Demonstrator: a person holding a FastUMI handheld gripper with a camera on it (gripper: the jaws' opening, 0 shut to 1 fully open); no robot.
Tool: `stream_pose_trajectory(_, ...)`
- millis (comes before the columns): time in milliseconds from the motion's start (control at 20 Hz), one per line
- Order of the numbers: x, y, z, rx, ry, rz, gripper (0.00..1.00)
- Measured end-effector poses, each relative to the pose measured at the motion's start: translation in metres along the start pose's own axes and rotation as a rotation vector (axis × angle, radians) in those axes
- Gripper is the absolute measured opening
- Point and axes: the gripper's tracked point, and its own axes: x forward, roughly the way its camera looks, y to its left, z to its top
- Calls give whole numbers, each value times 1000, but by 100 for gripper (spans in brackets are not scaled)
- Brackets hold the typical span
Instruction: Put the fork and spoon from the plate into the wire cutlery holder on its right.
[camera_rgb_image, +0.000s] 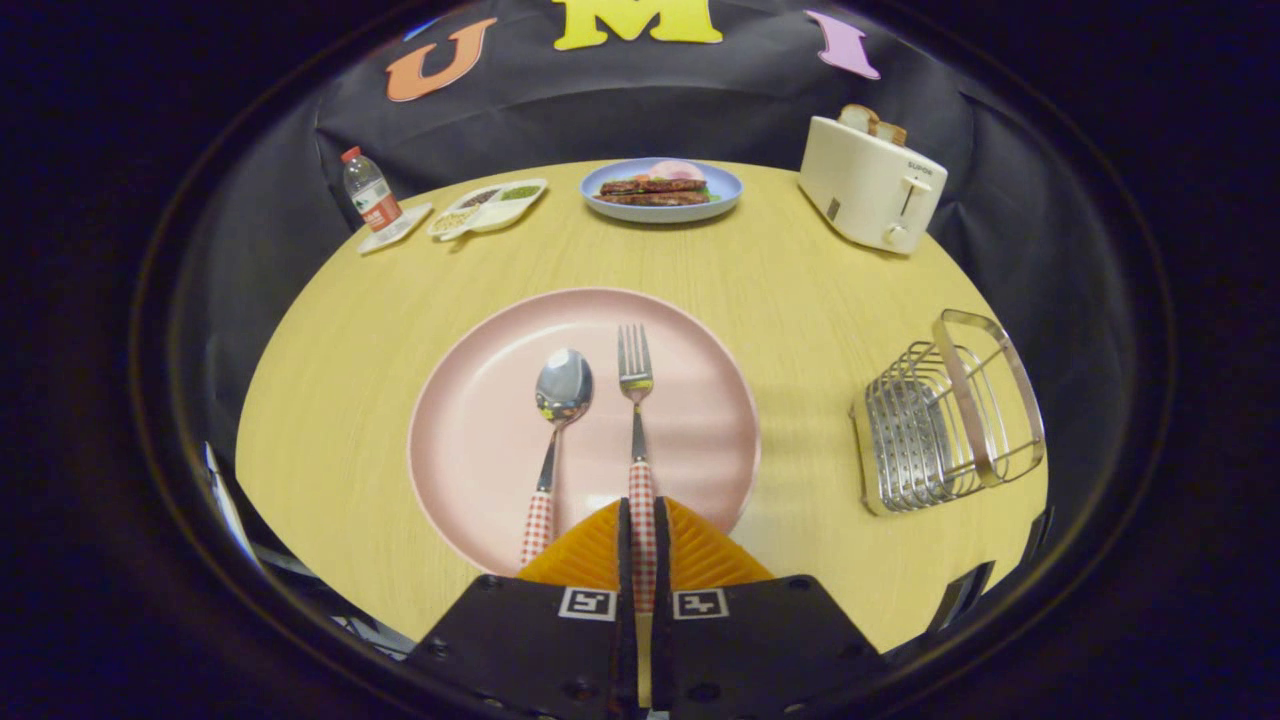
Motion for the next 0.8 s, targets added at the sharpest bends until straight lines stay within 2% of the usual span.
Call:
stream_pose_trajectory(50, -7, 1, 4, 3, -3, 5, 6)
stream_pose_trajectory(100, -12, -2, 7, 10, 2, 6, 1)
stream_pose_trajectory(300, -42, -8, 20, 60, 28, 46, 1)
stream_pose_trajectory(450, -82, -21, 31, 86, 74, 89, 0)
stream_pose_trajectory(550, -113, -42, 38, 91, 110, 98, 1)
stream_pose_trajectory(800, -169, -120, 50, 83, 190, 39, 0)
